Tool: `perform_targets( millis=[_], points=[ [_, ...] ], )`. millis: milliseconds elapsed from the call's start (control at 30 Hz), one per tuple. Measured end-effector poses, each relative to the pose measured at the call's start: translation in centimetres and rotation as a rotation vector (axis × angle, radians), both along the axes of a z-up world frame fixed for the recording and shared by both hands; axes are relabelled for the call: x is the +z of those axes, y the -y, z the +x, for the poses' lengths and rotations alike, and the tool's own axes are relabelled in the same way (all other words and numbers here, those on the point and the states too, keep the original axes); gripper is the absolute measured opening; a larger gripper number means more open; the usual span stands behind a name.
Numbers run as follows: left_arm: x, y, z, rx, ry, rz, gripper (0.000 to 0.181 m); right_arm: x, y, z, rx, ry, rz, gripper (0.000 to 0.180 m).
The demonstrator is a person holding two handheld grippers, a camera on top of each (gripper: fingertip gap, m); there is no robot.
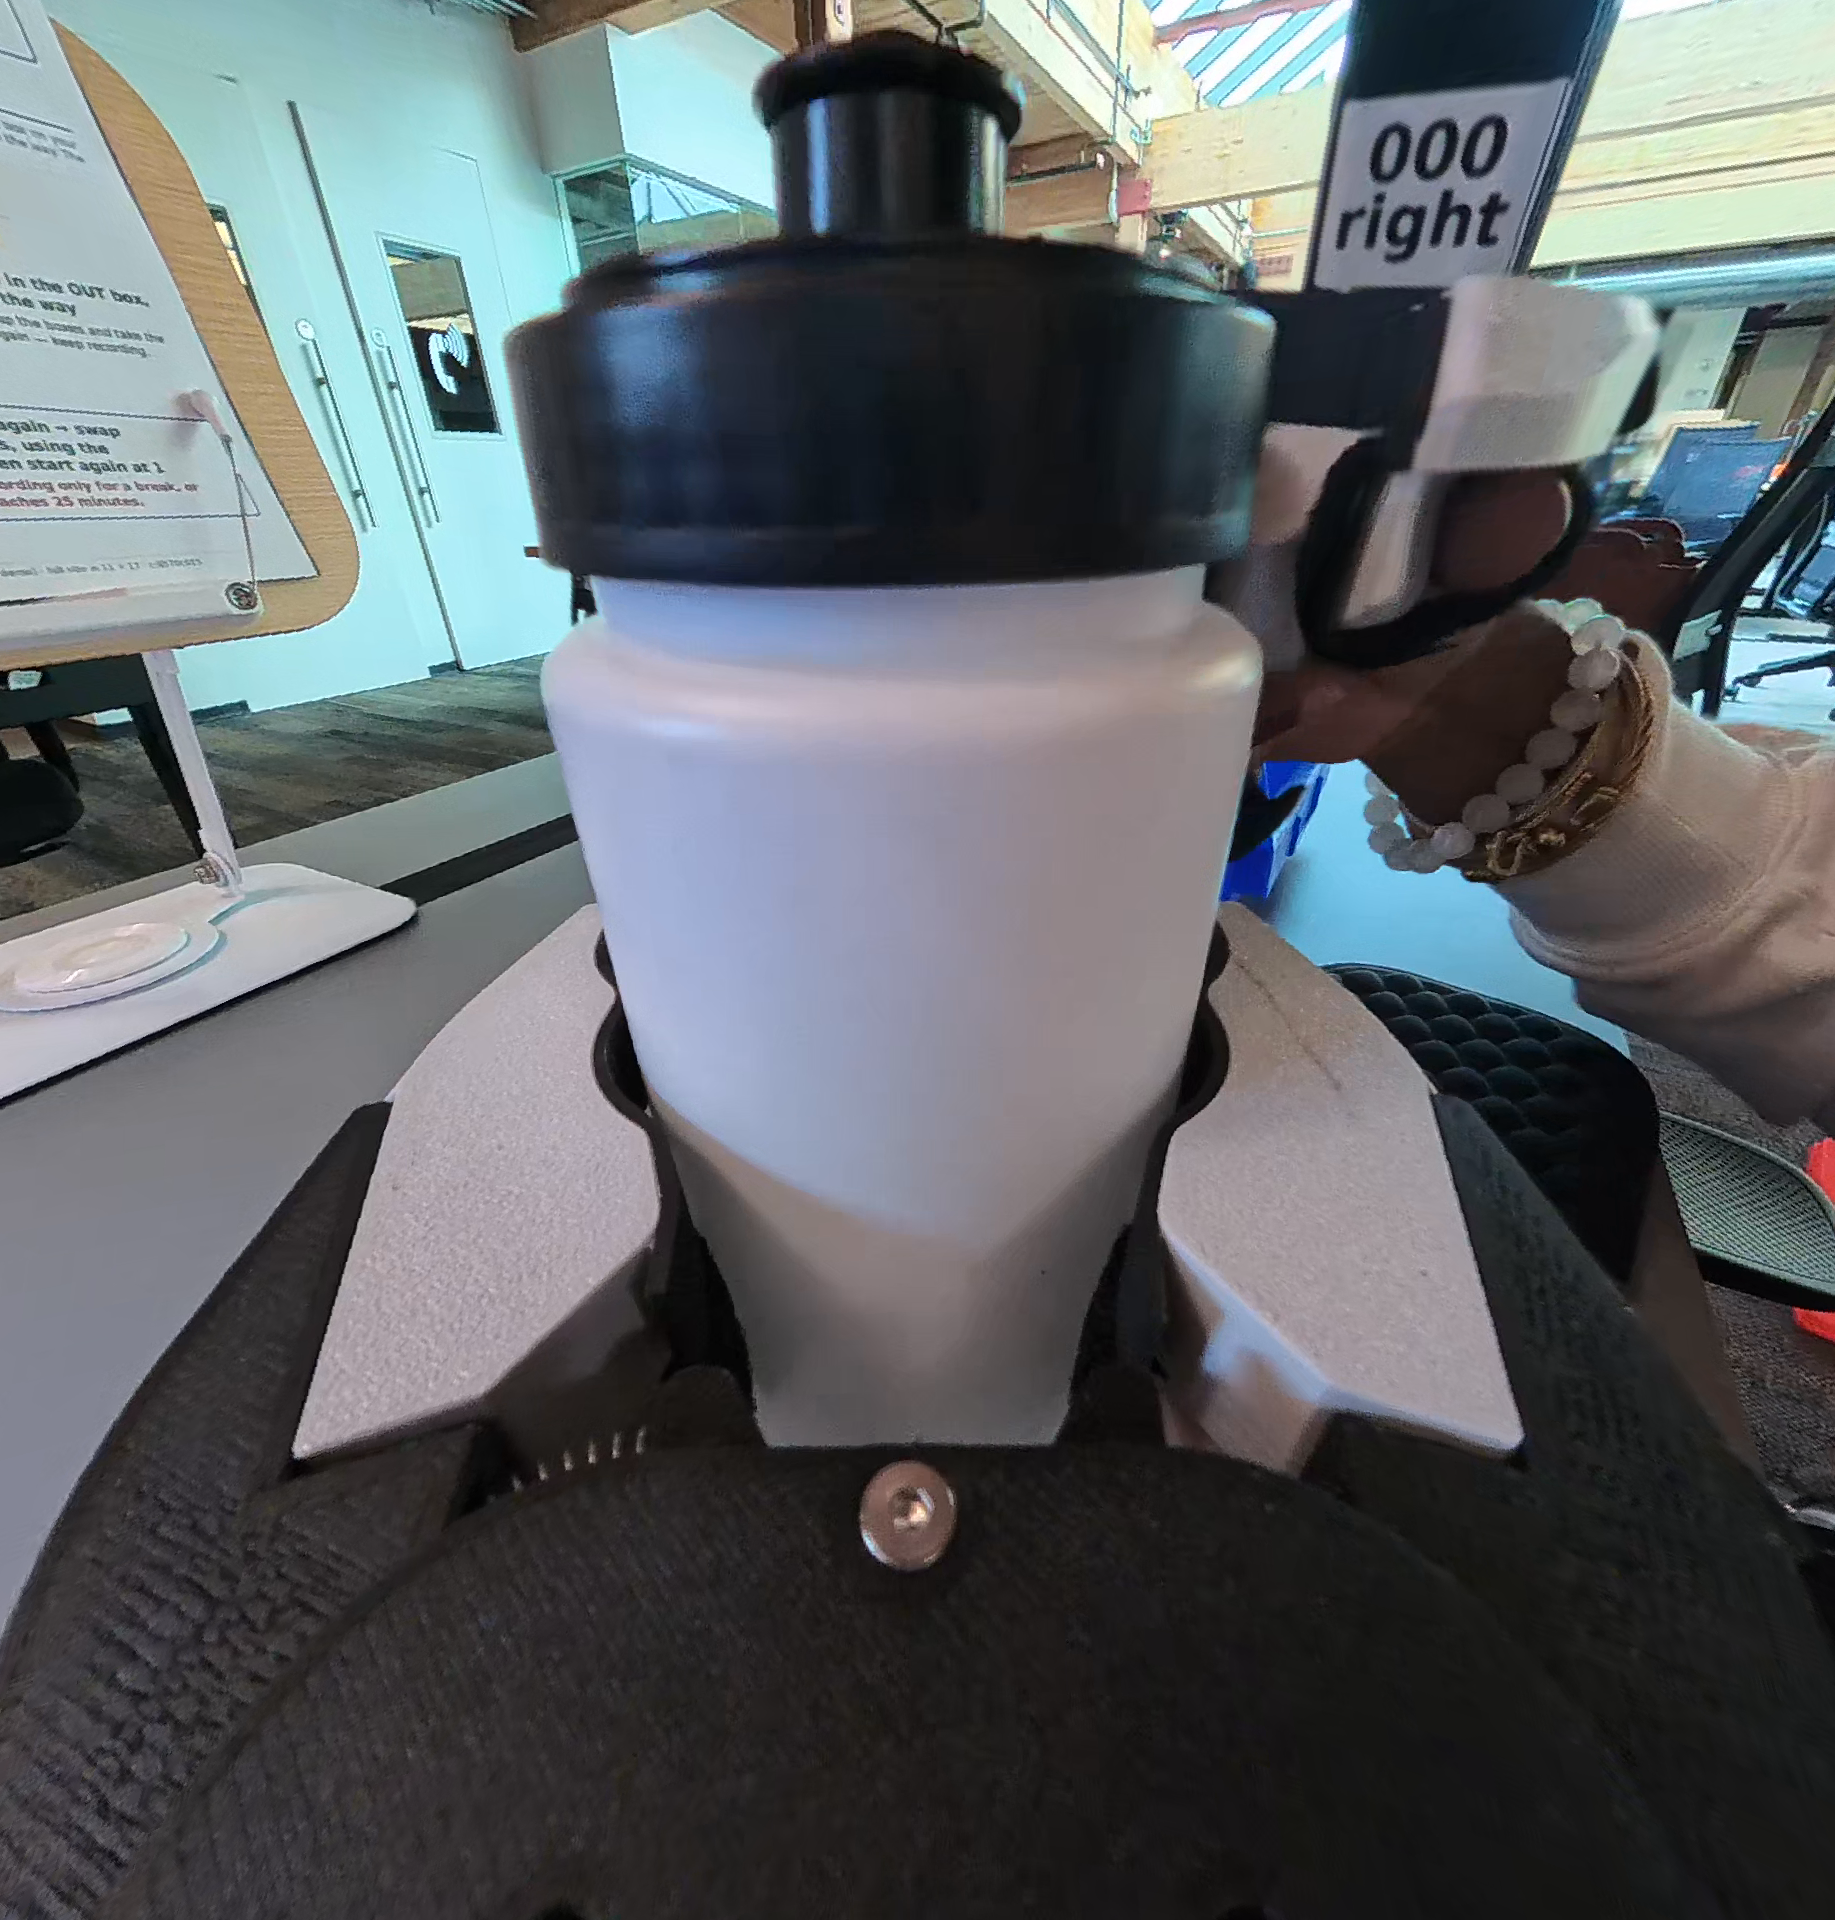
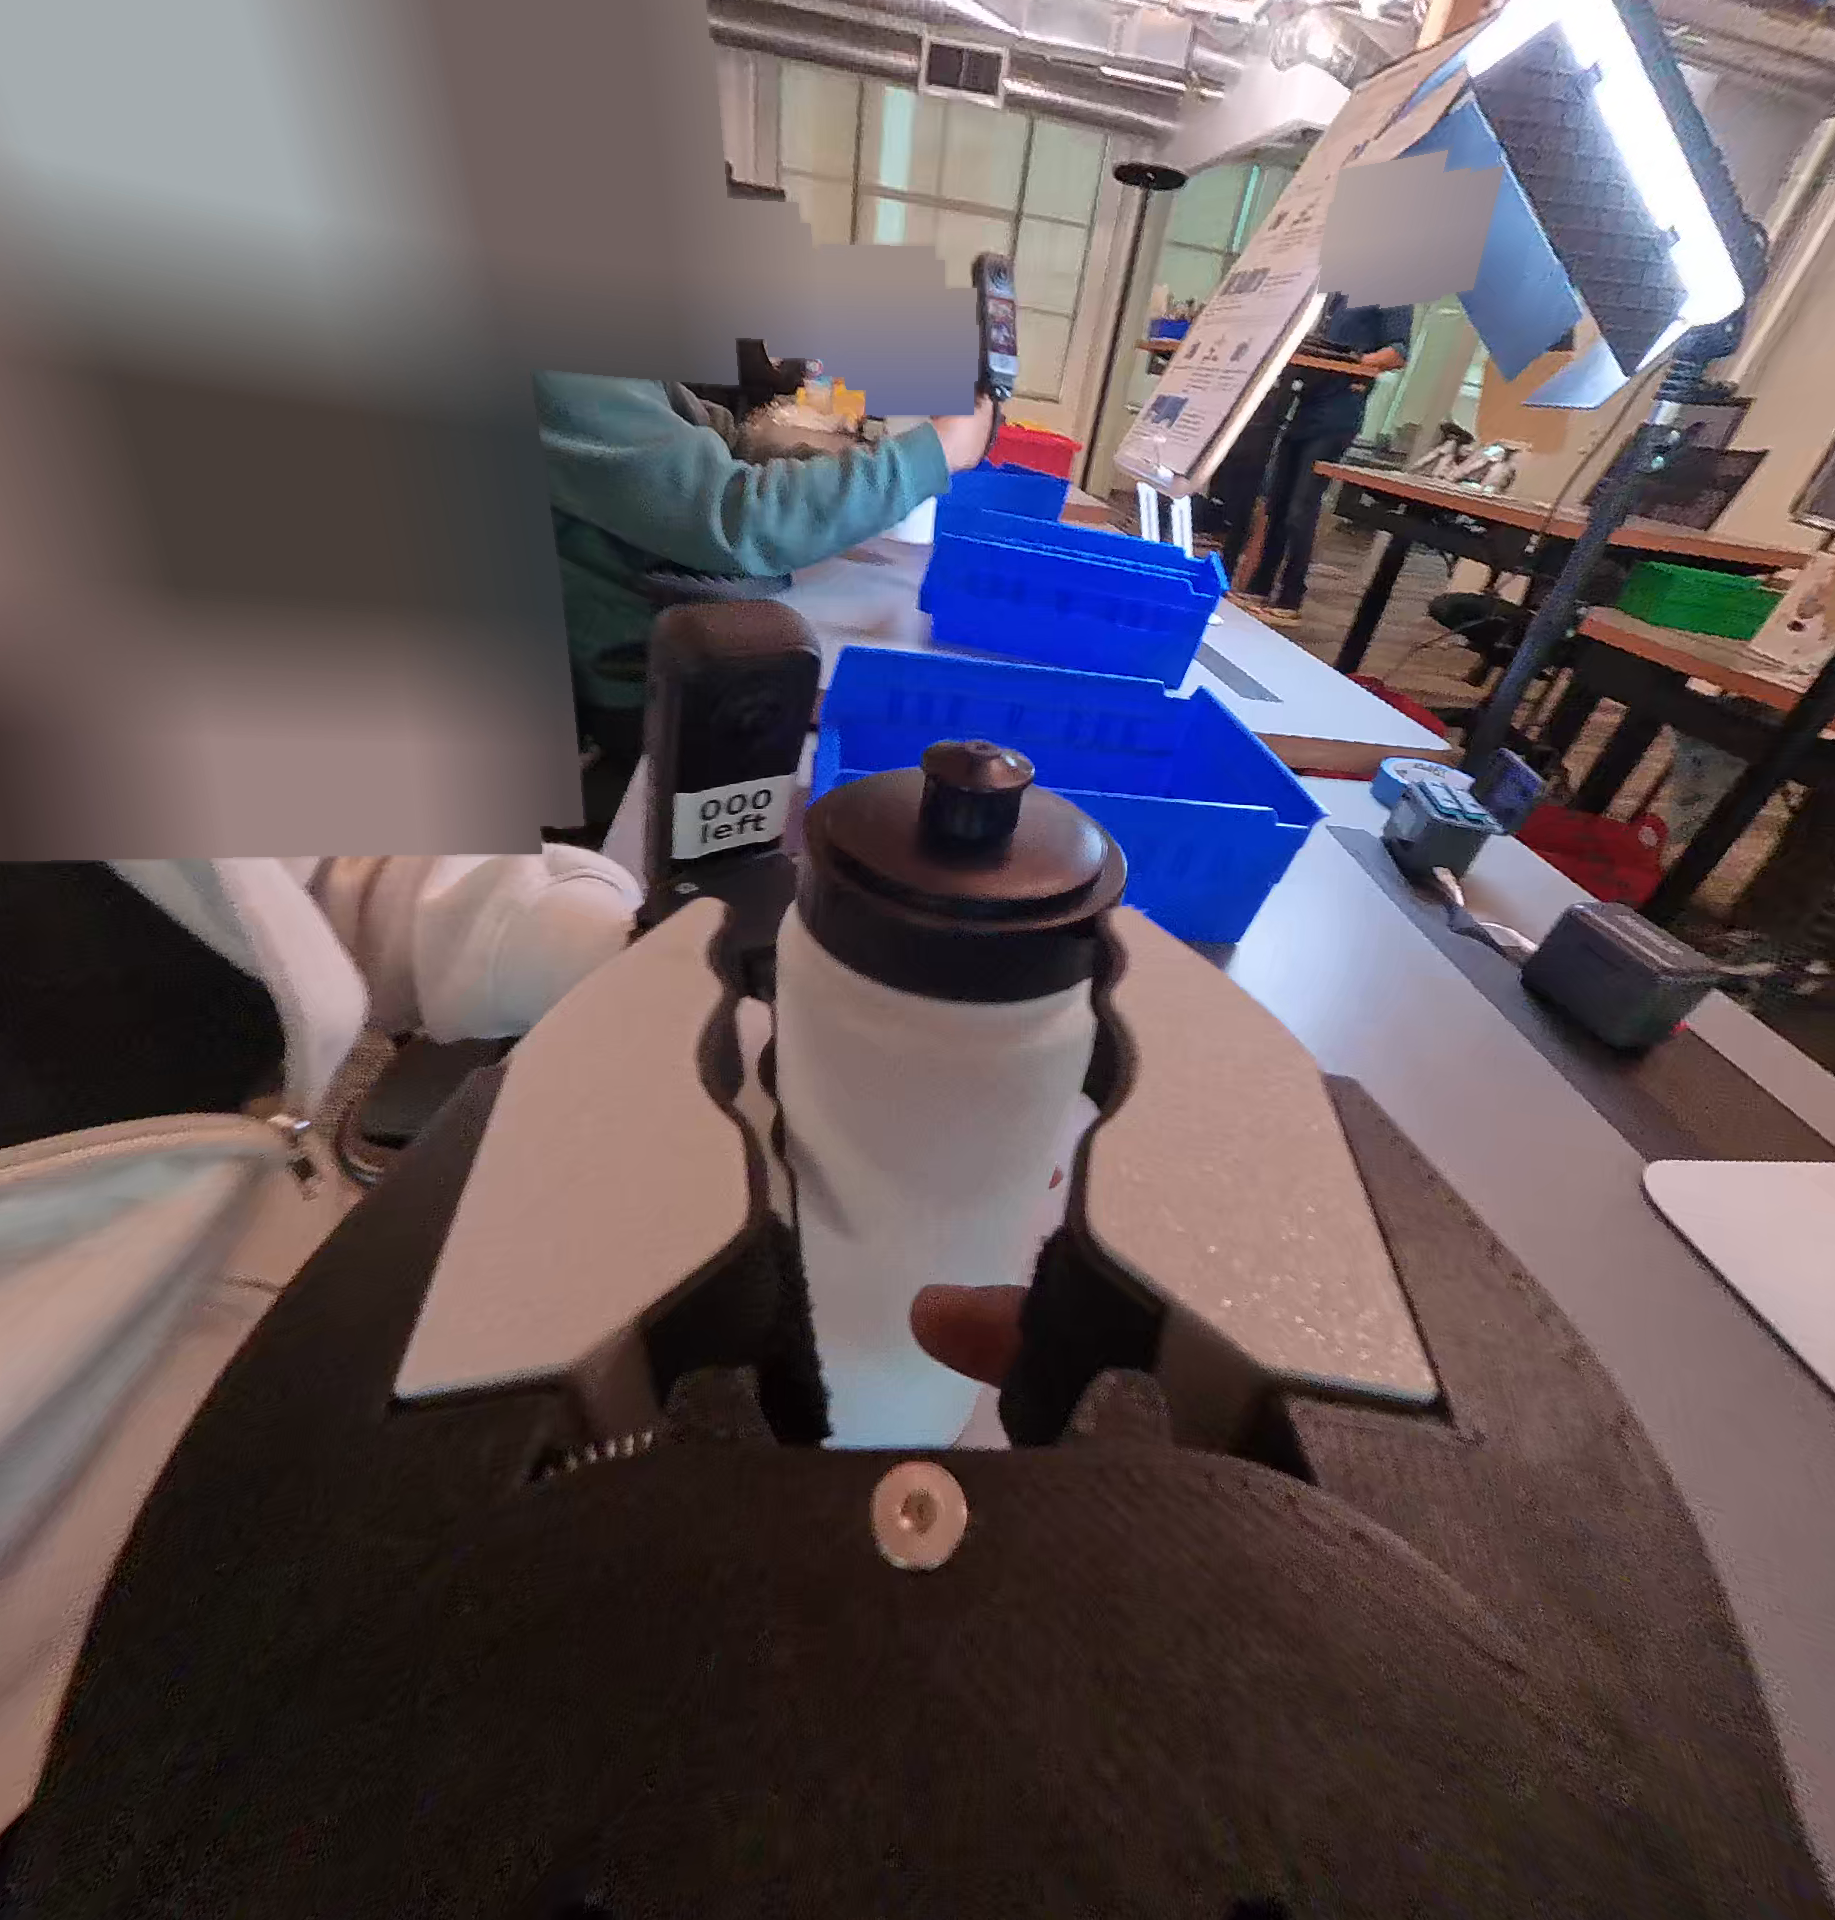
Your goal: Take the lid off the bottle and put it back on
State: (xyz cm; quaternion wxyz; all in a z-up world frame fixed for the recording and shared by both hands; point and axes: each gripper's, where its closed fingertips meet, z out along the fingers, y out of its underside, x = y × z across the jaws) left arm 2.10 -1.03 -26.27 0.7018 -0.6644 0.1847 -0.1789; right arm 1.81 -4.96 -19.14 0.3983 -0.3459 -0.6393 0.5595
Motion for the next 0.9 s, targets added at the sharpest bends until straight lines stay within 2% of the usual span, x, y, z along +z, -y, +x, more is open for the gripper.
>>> perform_targets(
  millis=[33, 67, 100, 167, 233, 300, 400, 500, 667, 833, 900],
  points=[
    [0.0, 0.0, -0.2, 0.008, 0.003, 0.001, 0.101, 0.1, 0.1, 1.0, 0.043, -0.006, -0.014, 0.050],
    [0.0, -0.1, -0.3, 0.013, 0.003, 0.001, 0.101, 0.2, 1.2, 2.5, 0.163, -0.015, -0.015, 0.023],
    [0.0, -0.1, -0.3, 0.010, 0.001, 0.001, 0.101, 0.5, 1.9, 3.5, 0.238, -0.030, -0.033, 0.020],
    [0.0, -0.2, -0.2, 0.008, 0.000, 0.001, 0.101, 0.8, 1.0, 3.0, 0.186, -0.068, -0.021, 0.028],
    [0.0, -0.2, -0.2, 0.006, 0.001, 0.002, 0.101, 1.4, -0.6, 1.5, 0.083, -0.154, -0.004, 0.052],
    [0.0, -0.1, -0.2, 0.000, 0.004, 0.004, 0.101, 1.6, -1.1, 0.1, 0.056, -0.205, -0.006, 0.080],
    [0.1, 0.0, -0.1, -0.009, 0.006, 0.005, 0.101, 0.4, -0.7, -2.0, 0.092, -0.124, -0.048, 0.104],
    [0.1, 0.0, -0.1, -0.012, 0.006, 0.005, 0.101, -0.3, 0.1, -2.7, 0.147, -0.082, -0.071, 0.103],
    [0.1, -0.1, 0.0, -0.013, 0.005, 0.005, 0.101, -1.1, 0.6, -2.3, 0.161, -0.071, -0.048, 0.081],
    [0.0, -0.1, -0.2, 0.002, 0.002, 0.003, 0.101, -1.1, 0.2, -1.3, 0.167, -0.036, -0.061, 0.078],
    [0.0, -0.1, -0.2, 0.002, 0.003, 0.003, 0.101, -0.9, -0.4, -0.5, 0.171, -0.018, -0.091, 0.066]
  ],
)
